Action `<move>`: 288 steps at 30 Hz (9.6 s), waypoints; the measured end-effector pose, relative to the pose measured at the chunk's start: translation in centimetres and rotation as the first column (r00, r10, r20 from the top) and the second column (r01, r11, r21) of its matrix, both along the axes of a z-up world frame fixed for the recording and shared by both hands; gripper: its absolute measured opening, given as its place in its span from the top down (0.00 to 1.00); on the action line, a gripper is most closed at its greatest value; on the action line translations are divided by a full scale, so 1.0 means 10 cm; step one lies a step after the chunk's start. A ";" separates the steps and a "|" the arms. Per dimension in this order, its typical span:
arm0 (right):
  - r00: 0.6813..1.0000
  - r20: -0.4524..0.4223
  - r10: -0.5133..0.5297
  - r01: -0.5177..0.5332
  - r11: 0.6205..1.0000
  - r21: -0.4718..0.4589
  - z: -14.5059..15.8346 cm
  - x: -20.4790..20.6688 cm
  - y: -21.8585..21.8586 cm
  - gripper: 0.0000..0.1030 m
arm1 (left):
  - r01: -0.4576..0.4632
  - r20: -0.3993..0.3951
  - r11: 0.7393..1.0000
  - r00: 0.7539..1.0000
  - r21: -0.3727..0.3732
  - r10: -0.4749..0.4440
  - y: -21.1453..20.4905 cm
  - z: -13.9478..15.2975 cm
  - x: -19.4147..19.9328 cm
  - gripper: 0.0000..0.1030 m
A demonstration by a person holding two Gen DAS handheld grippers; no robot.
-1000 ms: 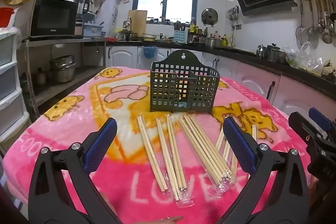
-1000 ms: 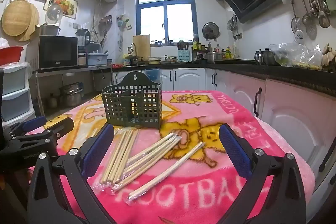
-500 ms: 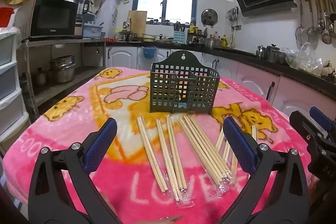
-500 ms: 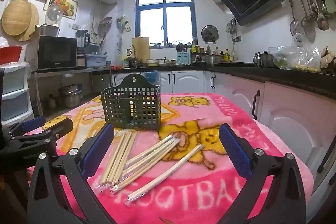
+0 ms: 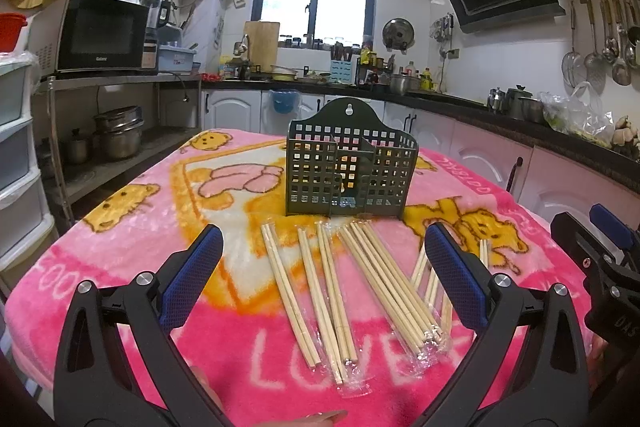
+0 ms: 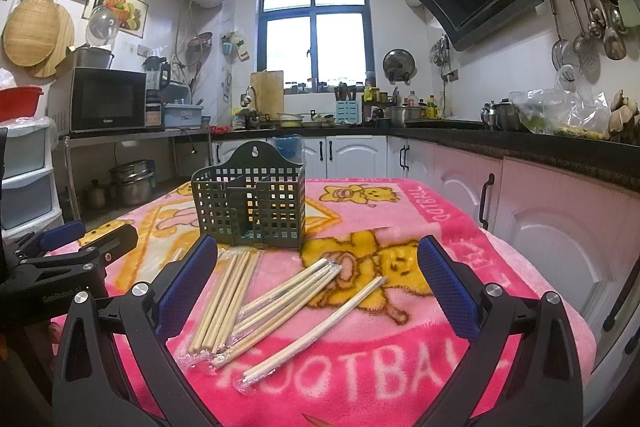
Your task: Organize utensils
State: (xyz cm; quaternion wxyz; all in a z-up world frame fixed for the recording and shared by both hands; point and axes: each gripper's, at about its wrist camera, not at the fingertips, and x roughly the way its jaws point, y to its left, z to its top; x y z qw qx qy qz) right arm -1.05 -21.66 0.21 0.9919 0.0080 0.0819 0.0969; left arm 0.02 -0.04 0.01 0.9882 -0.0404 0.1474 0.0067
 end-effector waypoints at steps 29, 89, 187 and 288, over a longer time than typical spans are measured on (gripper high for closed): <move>1.000 0.004 -0.001 0.001 1.000 -0.003 0.04 -0.03 0.01 0.06 | -0.001 -0.002 1.000 1.000 -0.001 0.001 0.00 0.02 -0.01 0.09; 0.867 -0.473 0.154 -0.196 0.980 -0.039 0.00 1.75 0.09 0.07 | 0.019 -0.341 0.999 0.940 -0.047 -0.034 0.65 0.00 1.37 0.09; 0.917 -0.098 0.386 -0.382 0.923 0.051 2.20 1.96 0.29 0.99 | 0.217 -0.017 0.969 0.975 -0.118 -0.221 0.35 2.14 1.93 0.94; 0.945 -0.272 0.181 -0.191 0.981 -0.012 0.77 1.73 -0.03 0.40 | 0.130 -0.093 0.973 0.984 -0.191 -0.150 0.47 0.86 1.45 0.10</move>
